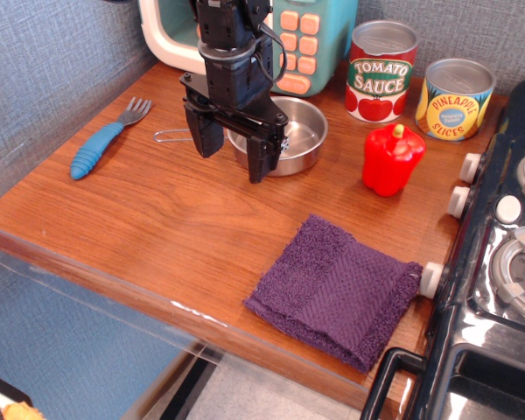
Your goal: Put the pot on the towel.
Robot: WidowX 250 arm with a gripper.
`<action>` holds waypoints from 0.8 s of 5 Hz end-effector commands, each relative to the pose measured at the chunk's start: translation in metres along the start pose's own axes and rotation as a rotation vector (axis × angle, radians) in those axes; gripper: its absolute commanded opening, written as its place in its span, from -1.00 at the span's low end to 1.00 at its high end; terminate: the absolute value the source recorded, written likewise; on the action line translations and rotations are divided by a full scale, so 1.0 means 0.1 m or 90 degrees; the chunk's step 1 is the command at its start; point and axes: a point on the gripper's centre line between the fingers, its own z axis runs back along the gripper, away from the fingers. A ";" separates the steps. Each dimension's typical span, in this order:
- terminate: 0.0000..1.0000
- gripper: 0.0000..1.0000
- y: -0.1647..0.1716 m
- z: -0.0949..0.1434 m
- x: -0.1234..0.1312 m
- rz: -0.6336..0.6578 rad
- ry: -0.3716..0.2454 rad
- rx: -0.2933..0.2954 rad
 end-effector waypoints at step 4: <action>-1.00 1.00 -0.13 0.03 0.46 -0.025 -0.017 0.029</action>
